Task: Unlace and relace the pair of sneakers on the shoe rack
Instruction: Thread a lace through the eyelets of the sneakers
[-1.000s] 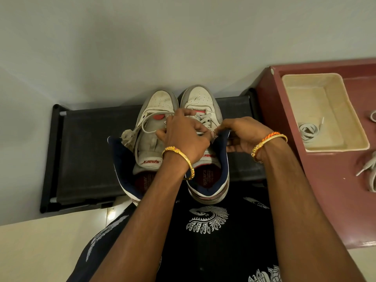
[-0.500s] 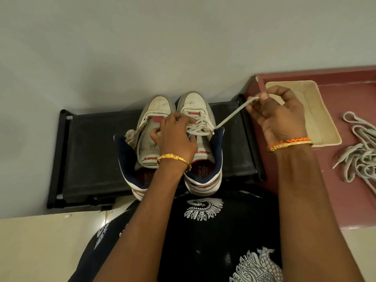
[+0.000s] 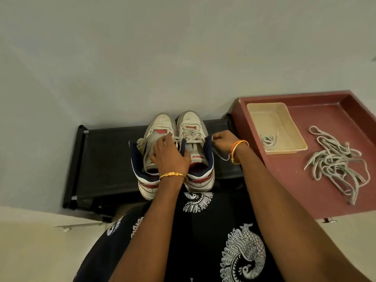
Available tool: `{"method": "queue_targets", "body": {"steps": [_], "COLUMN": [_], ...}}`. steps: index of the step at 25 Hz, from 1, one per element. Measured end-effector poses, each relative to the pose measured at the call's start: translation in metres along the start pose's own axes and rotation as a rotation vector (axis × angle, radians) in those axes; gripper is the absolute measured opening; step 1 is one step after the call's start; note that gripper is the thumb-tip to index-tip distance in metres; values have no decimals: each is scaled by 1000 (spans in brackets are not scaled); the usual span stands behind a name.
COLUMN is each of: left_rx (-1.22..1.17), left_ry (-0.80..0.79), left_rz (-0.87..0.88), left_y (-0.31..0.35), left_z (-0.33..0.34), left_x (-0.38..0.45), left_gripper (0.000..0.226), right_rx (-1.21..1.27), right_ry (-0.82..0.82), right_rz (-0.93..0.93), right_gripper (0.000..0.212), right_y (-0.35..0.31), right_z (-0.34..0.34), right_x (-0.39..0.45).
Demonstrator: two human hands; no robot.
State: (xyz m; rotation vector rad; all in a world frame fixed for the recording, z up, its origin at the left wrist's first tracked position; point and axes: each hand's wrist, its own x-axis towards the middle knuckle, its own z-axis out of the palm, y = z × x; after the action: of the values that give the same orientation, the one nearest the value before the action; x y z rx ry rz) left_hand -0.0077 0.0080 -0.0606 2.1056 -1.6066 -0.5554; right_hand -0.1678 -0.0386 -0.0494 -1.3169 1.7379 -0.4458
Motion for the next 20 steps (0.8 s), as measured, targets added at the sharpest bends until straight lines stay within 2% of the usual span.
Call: {"method": "queue_targets", "body": {"steps": [3, 8, 11, 14, 16, 18, 20], "left_rx": [-22, -71, -133, -156, -176, -205, -218], "left_ry": [38, 58, 10, -11, -34, -67, -88], "left_rz": [42, 48, 78, 85, 80, 48, -11], "left_y": [-4, -6, -6, -6, -4, -1, 1], "left_z": [3, 5, 7, 3, -1, -3, -5], "left_x": [-1, -2, -1, -4, -4, -2, 1], "left_gripper": [58, 45, 41, 38, 39, 39, 34], "right_rx": [27, 263, 141, -70, -144, -219, -255], "right_ry": [5, 395, 406, 499, 447, 268, 79], "right_rz": [-7, -70, -86, -70, -139, -178, -136], "right_gripper": [20, 22, 16, 8, 25, 35, 32], "right_y": [-1, 1, 10, 18, 16, 8, 4], "right_z": [-4, -63, -68, -49, -34, -20, -8], "right_x": [-16, -62, -82, -73, -57, -40, -32]}}
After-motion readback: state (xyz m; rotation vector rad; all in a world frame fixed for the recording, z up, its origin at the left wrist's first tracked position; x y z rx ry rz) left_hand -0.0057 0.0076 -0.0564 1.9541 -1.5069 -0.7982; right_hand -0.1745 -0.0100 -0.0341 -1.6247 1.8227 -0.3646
